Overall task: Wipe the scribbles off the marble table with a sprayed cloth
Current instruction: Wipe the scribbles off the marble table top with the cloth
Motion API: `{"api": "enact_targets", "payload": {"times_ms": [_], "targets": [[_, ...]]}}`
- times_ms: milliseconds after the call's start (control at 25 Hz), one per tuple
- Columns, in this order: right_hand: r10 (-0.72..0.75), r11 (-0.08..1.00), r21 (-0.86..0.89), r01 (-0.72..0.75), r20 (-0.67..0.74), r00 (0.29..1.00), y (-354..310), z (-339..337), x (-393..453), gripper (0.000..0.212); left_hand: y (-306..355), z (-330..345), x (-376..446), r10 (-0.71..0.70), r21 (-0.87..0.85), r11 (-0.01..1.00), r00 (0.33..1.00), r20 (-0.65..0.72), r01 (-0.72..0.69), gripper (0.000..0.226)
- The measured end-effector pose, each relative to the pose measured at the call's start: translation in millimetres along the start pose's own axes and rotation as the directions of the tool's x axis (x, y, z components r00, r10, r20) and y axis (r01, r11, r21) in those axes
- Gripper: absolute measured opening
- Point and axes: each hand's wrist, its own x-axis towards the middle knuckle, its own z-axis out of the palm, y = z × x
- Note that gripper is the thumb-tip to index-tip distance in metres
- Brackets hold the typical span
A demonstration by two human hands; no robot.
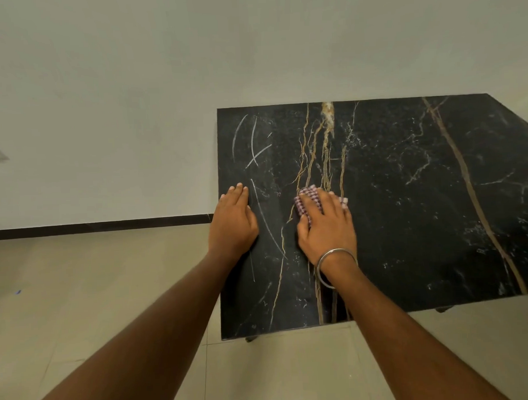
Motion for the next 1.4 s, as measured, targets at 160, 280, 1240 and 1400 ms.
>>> {"api": "enact_targets", "payload": {"times_ms": [160,280,1240,1400], "targets": [[0.094,0.995,0.017,-0.095,0.009,0.995,3.5,-2.5,-5.3,0.054,0.1,-2.6,-11.2,0.013,-0.017,1.000,1.000,-0.009,-0.013,0.050],[0.046,0.999,0.022,-0.046,0.001,0.999,-26.7,-4.7,-27.4,0.055,1.2,-1.3,-14.4,0.003,0.001,1.000,1.000,-0.016,-0.002,0.050],[0.059,0.998,0.002,-0.059,0.039,0.997,-1.8,-13.4,-83.7,0.054,2.5,-8.8,-50.5,0.019,-0.009,1.000,1.000,0.008,-0.019,0.050],[0.111,0.994,0.009,-0.111,0.005,0.994,-34.0,-13.4,-97.7,0.055,-0.8,-11.5,-57.8,0.030,-0.020,0.999,0.999,0.016,-0.030,0.050]]}}
